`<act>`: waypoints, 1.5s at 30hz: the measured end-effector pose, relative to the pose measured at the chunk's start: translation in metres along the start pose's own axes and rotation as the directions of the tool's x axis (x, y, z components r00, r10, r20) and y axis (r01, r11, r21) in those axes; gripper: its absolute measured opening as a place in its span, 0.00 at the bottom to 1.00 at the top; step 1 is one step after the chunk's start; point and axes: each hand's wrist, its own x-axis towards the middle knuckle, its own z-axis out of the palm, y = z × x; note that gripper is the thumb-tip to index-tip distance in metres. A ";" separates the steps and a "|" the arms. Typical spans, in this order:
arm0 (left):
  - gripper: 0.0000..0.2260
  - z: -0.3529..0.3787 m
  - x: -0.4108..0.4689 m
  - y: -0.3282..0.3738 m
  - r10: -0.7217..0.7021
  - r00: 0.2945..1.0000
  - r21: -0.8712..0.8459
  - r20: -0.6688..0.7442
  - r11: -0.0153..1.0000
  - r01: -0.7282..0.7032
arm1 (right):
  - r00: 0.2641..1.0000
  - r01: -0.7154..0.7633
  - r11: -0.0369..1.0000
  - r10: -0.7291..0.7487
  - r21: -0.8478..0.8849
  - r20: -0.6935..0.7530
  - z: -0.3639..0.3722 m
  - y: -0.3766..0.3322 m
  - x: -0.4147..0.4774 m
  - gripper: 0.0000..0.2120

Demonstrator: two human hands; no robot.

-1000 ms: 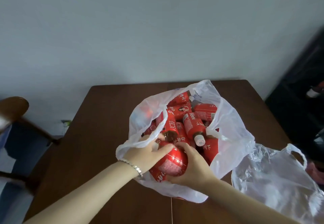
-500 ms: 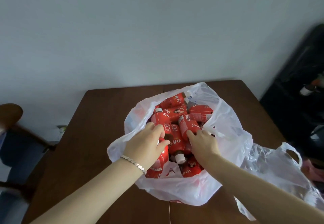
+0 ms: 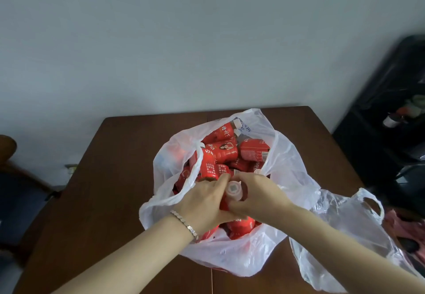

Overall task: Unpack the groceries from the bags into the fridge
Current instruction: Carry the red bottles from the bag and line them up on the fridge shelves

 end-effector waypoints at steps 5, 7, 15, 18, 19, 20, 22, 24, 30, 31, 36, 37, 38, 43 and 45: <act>0.18 0.004 0.004 -0.004 0.084 0.995 0.050 -0.055 0.995 -0.081 | 0.991 0.042 0.990 -0.058 0.131 0.120 -0.011 0.006 -0.006 0.21; 0.18 0.004 0.002 0.000 0.063 0.998 0.010 -0.019 0.998 -0.062 | 0.980 0.058 0.988 -0.083 0.142 0.183 -0.018 0.007 -0.008 0.20; 0.22 0.012 -0.001 0.000 0.080 0.992 0.008 -0.099 0.997 -0.080 | 0.988 0.062 0.915 -0.001 -0.398 0.151 -0.026 0.032 0.048 0.11; 0.20 0.012 -0.002 -0.003 0.104 0.987 0.047 -0.124 0.994 -0.099 | 0.942 0.099 0.714 0.156 -0.693 0.296 -0.011 0.048 0.043 0.12; 0.19 0.011 -0.002 -0.003 0.111 0.986 0.063 -0.123 0.993 -0.103 | 0.934 0.084 0.686 0.198 -0.723 0.296 -0.010 0.050 0.037 0.14; 0.19 0.012 -0.002 -0.004 0.103 0.988 0.061 -0.117 0.993 -0.097 | 0.934 0.064 0.677 0.217 -0.733 0.282 -0.010 0.054 0.032 0.17; 0.18 0.014 -0.001 -0.004 0.080 0.987 0.066 -0.142 0.995 -0.071 | 0.948 0.063 0.700 0.181 -0.711 0.262 -0.011 0.062 0.024 0.24; 0.19 0.012 -0.002 -0.004 0.082 0.989 0.051 -0.127 0.996 -0.076 | 0.957 0.136 0.721 0.081 -0.679 0.278 -0.009 0.064 0.021 0.29; 0.21 0.012 -0.002 0.000 0.118 0.988 0.144 -0.102 0.984 -0.102 | 0.891 0.316 0.813 -0.078 -0.489 0.447 0.007 0.057 0.054 0.25; 0.22 0.014 -0.003 0.000 0.093 0.993 0.124 -0.068 0.989 -0.084 | 0.879 0.205 0.898 0.005 -0.388 0.477 0.007 0.058 0.062 0.23; 0.24 0.019 -0.007 -0.001 0.017 1.000 0.111 0.014 0.994 -0.018 | 0.858 0.025 0.871 0.233 -0.490 0.457 0.021 0.055 0.086 0.16; 0.23 0.019 -0.008 -0.002 0.012 1.000 0.099 0.007 0.995 -0.012 | 0.883 0.019 0.850 0.232 -0.526 0.407 0.025 0.055 0.087 0.14; 0.23 0.020 -0.008 -0.004 0.017 1.000 0.083 -0.013 0.996 -0.016 | 0.903 0.006 0.842 0.228 -0.540 0.365 0.028 0.056 0.087 0.13; 0.20 0.011 -0.009 -0.007 0.069 0.992 0.117 -0.101 0.991 -0.057 | 0.959 0.034 0.789 0.147 -0.613 0.241 0.008 0.058 0.073 0.13; 0.19 0.012 -0.012 -0.009 0.071 0.993 0.092 -0.093 0.994 -0.063 | 0.979 -0.024 0.816 0.136 -0.578 0.150 -0.008 0.059 0.060 0.14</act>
